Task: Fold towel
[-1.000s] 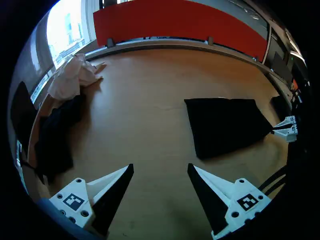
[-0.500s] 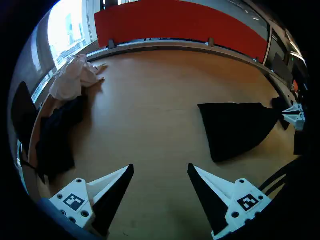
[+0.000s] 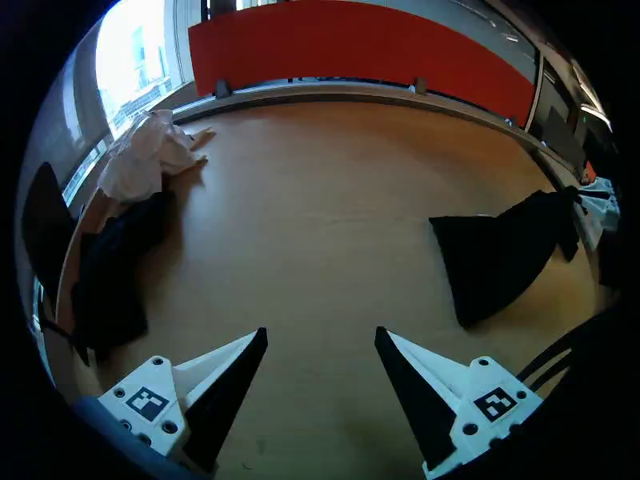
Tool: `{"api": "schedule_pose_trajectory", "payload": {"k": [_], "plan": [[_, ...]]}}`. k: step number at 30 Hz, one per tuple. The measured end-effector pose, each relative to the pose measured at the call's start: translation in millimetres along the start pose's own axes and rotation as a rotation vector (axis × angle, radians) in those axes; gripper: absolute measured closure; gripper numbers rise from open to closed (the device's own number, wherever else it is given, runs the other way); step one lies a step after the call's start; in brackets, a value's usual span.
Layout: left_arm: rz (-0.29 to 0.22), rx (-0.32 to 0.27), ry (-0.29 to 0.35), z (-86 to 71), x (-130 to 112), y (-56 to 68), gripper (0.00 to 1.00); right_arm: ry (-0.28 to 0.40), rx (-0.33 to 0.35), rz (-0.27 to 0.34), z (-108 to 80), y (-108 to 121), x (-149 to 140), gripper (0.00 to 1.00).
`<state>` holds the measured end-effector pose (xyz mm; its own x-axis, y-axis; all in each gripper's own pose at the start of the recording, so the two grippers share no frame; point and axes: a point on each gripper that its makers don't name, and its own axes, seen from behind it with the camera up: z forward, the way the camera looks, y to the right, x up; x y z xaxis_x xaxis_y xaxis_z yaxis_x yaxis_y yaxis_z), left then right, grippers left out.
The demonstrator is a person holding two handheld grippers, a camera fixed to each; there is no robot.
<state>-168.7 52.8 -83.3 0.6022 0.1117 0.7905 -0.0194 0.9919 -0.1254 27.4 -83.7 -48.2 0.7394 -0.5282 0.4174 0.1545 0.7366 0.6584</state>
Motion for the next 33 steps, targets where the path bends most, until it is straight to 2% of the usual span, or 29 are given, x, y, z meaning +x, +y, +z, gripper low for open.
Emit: {"api": "schedule_pose_trajectory", "payload": {"k": [6,15,23,33], "plan": [[-0.003,0.001,0.002,-0.9,1,-0.4,0.00,0.007,-0.002,-0.021,-6.9,4,8,0.93],[-0.004,0.000,0.007,-2.6,3,1.1,0.00,0.008,0.032,-0.035,2.8,-9,13,0.94],[-0.011,-0.004,0.014,-5.5,4,1.7,0.00,-0.004,0.098,-0.073,23.2,-39,14,0.94],[-0.020,-0.003,0.023,-8.3,5,-1.9,0.00,-0.010,0.185,-0.082,50.9,-83,16,0.95]]}}
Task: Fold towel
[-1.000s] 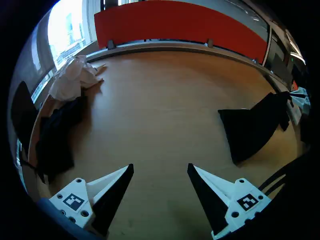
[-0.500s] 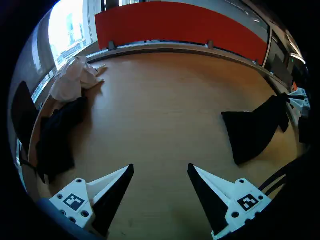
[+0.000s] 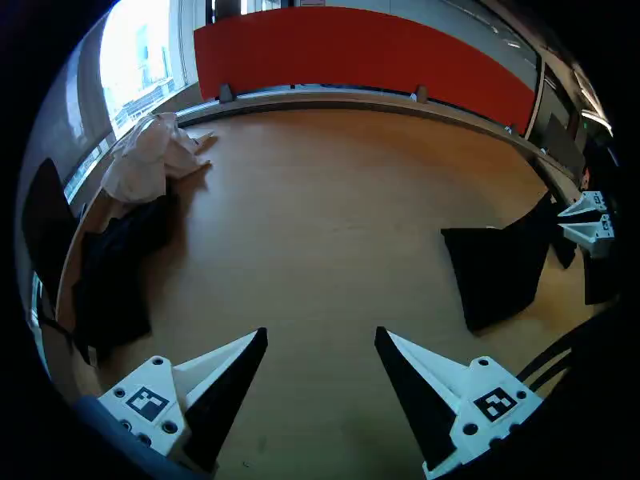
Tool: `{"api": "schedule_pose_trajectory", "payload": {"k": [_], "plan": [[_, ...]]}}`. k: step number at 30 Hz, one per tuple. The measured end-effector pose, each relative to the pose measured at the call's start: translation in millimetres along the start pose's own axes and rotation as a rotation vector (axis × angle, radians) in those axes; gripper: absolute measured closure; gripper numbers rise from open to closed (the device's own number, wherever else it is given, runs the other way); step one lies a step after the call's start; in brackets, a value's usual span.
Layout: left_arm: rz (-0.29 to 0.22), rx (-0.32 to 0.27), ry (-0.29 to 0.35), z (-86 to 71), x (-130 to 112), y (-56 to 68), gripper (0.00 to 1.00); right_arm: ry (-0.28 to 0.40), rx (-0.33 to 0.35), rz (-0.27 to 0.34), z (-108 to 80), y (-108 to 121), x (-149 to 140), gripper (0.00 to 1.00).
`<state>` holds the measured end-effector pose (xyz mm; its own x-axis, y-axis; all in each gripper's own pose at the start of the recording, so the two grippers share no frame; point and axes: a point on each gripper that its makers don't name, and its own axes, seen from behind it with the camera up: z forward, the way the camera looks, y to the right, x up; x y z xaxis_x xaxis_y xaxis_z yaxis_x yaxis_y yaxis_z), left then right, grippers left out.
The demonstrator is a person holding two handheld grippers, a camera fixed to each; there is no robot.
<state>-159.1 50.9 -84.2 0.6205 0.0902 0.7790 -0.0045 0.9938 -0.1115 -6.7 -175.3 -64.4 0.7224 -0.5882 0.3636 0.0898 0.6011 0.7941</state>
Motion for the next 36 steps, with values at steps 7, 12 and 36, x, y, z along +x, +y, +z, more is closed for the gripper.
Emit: {"api": "schedule_pose_trajectory", "payload": {"k": [7,12,36], "plan": [[-0.016,0.007,0.001,-0.9,-1,-7.2,0.00,-0.006,0.047,-0.005,14.2,-19,2,0.95],[-0.024,0.012,0.001,-1.8,-3,-12.2,0.00,-0.015,0.083,-0.018,23.9,-34,2,0.96],[-0.025,0.020,0.001,-2.7,-5,-17.6,0.00,-0.050,0.102,0.029,28.4,-43,-15,0.07]]}}
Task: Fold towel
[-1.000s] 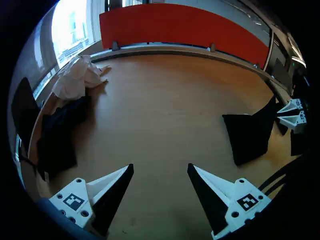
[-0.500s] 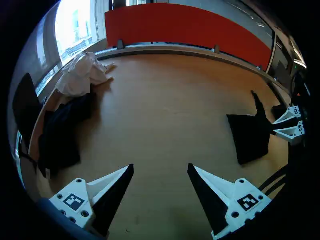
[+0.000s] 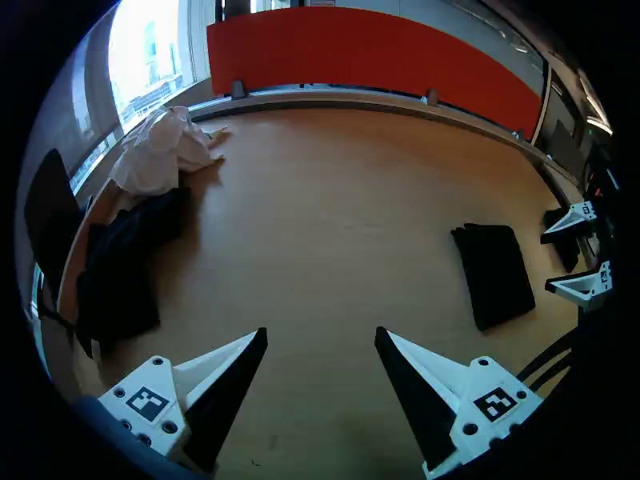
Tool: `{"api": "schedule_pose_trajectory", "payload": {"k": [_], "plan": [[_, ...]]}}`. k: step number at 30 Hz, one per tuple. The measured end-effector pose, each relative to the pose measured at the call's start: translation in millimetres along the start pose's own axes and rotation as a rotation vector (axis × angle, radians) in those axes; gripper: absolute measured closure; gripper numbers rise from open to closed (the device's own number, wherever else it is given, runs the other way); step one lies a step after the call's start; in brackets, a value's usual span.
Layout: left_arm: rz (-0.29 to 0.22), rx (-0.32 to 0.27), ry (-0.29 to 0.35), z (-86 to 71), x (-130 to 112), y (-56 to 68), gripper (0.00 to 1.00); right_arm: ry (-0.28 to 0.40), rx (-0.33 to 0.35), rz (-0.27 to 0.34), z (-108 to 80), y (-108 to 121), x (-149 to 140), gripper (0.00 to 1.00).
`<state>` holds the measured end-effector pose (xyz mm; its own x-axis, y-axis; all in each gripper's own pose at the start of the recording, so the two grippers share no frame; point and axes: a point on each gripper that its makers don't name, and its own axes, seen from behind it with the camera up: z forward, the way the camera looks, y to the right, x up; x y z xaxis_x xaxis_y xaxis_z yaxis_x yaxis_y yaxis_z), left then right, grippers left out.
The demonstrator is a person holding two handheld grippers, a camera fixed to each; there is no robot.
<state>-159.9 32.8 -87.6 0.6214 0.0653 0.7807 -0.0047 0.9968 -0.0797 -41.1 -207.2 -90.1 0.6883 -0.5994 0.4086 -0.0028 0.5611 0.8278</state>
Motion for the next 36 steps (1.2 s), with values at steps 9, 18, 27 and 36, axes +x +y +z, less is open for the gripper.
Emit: {"api": "schedule_pose_trajectory", "payload": {"k": [9,18,27,36], "plan": [[0.003,0.001,-0.001,-0.6,0,0.6,0.00,-0.032,-0.016,0.012,1.0,3,-21,0.07],[0.005,0.006,-0.004,-0.3,-2,-0.4,0.00,-0.090,-0.030,0.026,0.9,4,-56,0.07],[0.009,0.008,-0.007,-0.1,-4,0.1,0.00,-0.136,-0.052,0.058,2.4,9,-86,0.09],[0.005,0.008,-0.005,-1.3,-3,-0.7,0.00,-0.177,-0.064,0.088,3.3,10,-110,0.19]]}}
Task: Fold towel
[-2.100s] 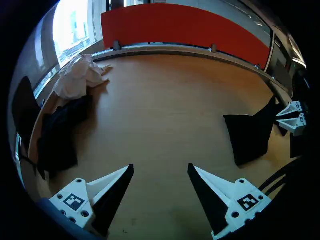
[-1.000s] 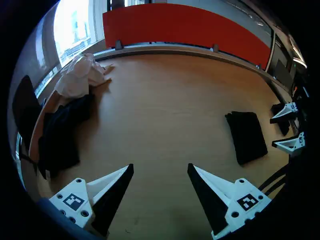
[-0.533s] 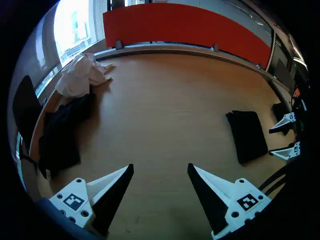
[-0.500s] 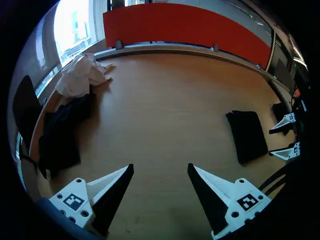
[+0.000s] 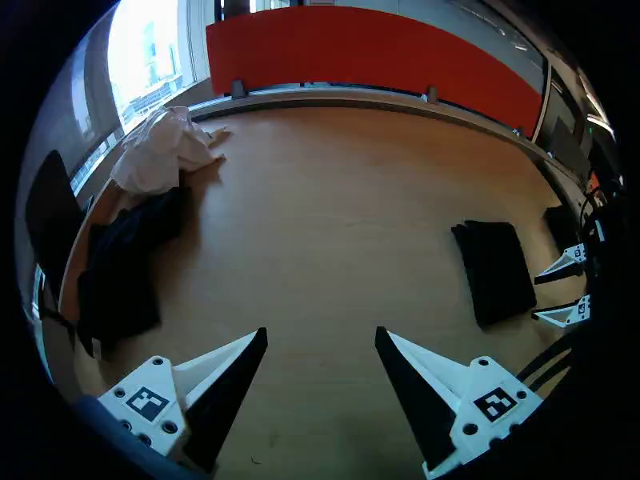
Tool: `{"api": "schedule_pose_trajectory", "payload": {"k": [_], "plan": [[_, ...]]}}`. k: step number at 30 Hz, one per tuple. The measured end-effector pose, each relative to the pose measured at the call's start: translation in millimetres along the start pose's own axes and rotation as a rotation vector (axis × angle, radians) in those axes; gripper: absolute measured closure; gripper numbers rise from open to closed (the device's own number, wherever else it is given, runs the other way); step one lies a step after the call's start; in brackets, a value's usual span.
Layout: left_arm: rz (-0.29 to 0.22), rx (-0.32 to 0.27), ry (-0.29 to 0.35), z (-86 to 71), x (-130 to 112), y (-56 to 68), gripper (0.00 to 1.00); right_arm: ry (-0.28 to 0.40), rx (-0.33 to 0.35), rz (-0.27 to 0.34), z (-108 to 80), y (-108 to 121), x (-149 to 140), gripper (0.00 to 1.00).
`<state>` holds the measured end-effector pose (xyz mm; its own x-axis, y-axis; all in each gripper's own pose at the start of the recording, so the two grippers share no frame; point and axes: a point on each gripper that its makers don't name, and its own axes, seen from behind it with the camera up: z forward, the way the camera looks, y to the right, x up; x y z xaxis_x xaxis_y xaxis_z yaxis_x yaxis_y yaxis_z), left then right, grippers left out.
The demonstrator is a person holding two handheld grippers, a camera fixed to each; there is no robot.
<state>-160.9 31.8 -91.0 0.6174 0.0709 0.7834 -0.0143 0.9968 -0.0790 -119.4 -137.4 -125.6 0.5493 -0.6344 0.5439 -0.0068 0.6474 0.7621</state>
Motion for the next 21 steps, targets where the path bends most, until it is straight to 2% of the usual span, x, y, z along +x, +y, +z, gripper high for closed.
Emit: {"api": "schedule_pose_trajectory", "payload": {"k": [2,12,19,21], "plan": [[0.001,0.000,0.000,0.1,0.1,-0.2,0.00,-0.006,0.002,0.003,0.5,-0.7,-2.8,0.24],[0.006,-0.004,0.003,0.4,1.4,1.1,0.00,-0.017,0.010,0.021,1.7,-3.4,-8.8,0.69],[0.009,-0.005,0.004,0.5,1.4,1.3,0.00,-0.018,0.021,0.032,1.1,-6.1,-10.7,0.77],[0.010,-0.005,0.004,0.5,1.2,1.6,0.00,-0.018,0.021,0.033,1.1,-6.5,-11.0,0.83]]}}
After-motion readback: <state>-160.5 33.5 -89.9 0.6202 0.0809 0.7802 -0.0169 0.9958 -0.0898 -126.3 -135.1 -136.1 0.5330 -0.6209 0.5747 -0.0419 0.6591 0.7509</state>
